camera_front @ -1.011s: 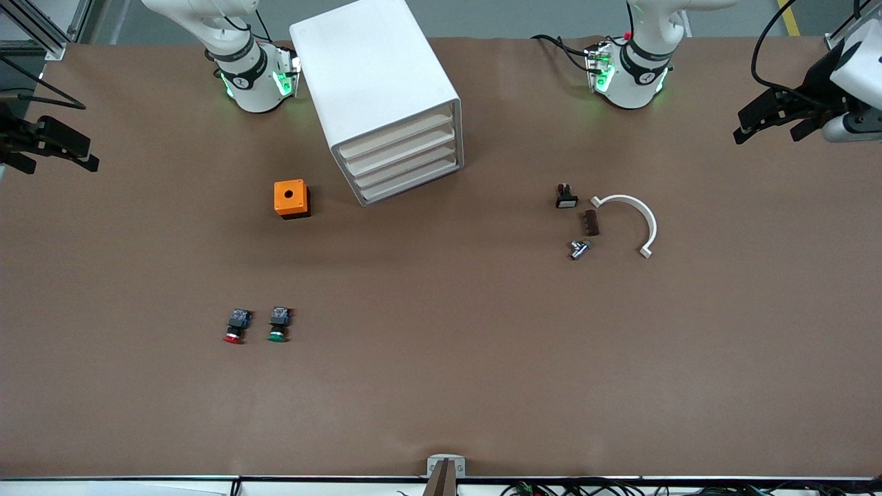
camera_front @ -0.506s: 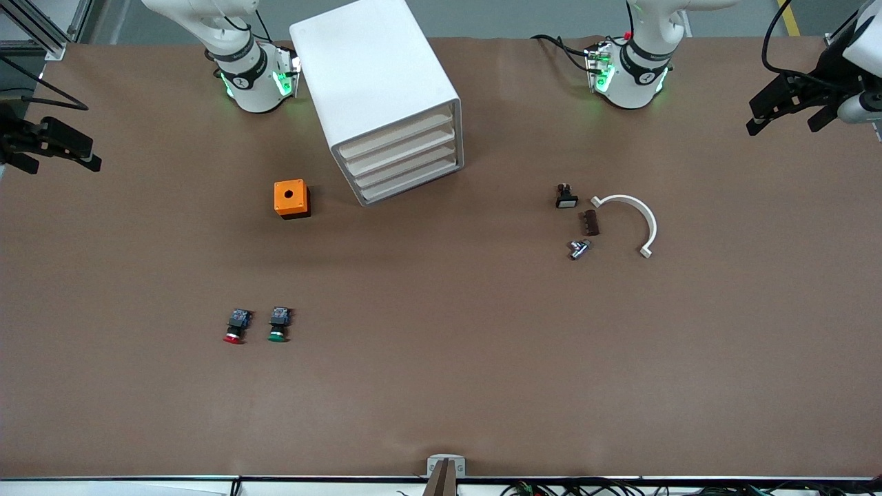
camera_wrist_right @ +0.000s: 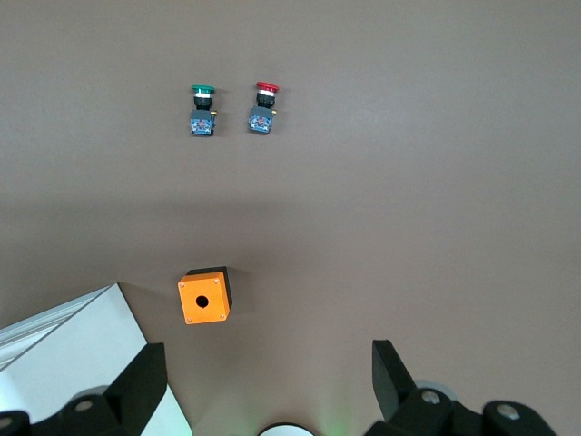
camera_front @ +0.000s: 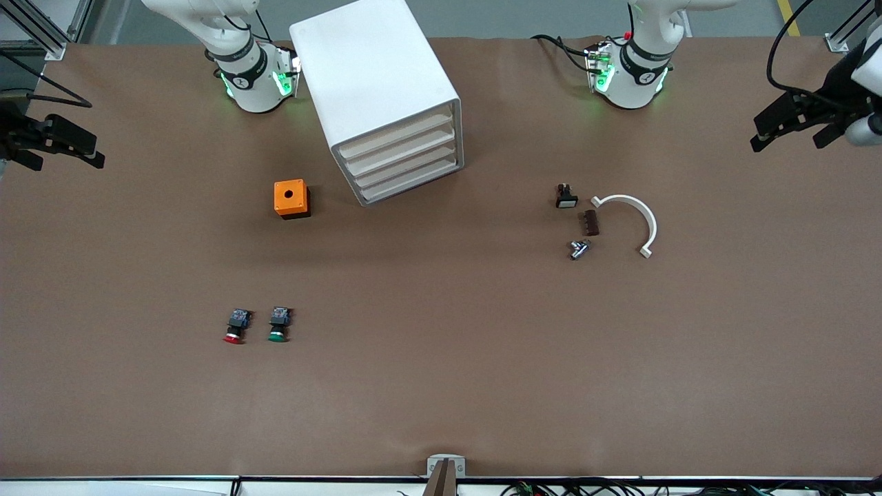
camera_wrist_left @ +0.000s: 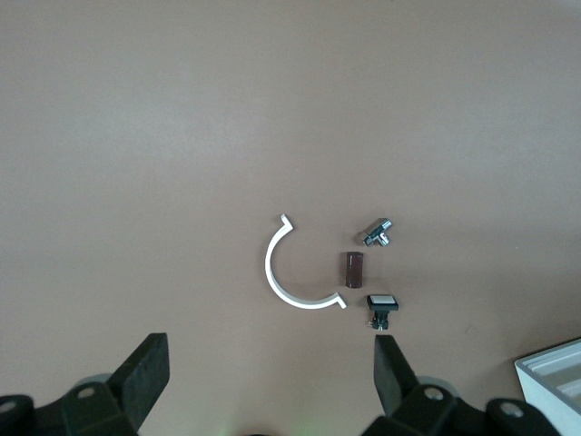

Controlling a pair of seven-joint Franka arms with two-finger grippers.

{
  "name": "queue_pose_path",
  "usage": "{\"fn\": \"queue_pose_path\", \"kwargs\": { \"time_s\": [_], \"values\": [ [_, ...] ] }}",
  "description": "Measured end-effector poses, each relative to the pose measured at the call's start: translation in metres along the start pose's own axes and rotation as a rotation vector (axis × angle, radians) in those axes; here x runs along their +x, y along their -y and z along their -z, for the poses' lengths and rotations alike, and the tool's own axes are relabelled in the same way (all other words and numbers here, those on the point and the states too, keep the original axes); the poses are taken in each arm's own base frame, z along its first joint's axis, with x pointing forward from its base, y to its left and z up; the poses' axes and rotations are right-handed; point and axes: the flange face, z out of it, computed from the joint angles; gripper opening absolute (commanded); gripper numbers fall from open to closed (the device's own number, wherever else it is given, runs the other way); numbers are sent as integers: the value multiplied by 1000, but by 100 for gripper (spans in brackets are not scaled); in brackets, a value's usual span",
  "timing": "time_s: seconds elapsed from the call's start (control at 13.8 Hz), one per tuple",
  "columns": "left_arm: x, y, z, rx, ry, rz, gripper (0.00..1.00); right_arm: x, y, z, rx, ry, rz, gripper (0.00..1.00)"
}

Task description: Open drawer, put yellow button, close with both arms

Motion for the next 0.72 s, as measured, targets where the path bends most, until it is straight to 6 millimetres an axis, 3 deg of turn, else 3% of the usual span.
{"fn": "queue_pose_path", "kwargs": {
  "time_s": [0.29, 0.72],
  "values": [
    [31, -4, -7, -2, 2, -2, 99, 1, 5, -1, -1, -4, 9, 100],
    [31, -4, 0, -4, -10, -2, 99, 1, 6, -5, -1, 4, 12, 100]
  ]
}}
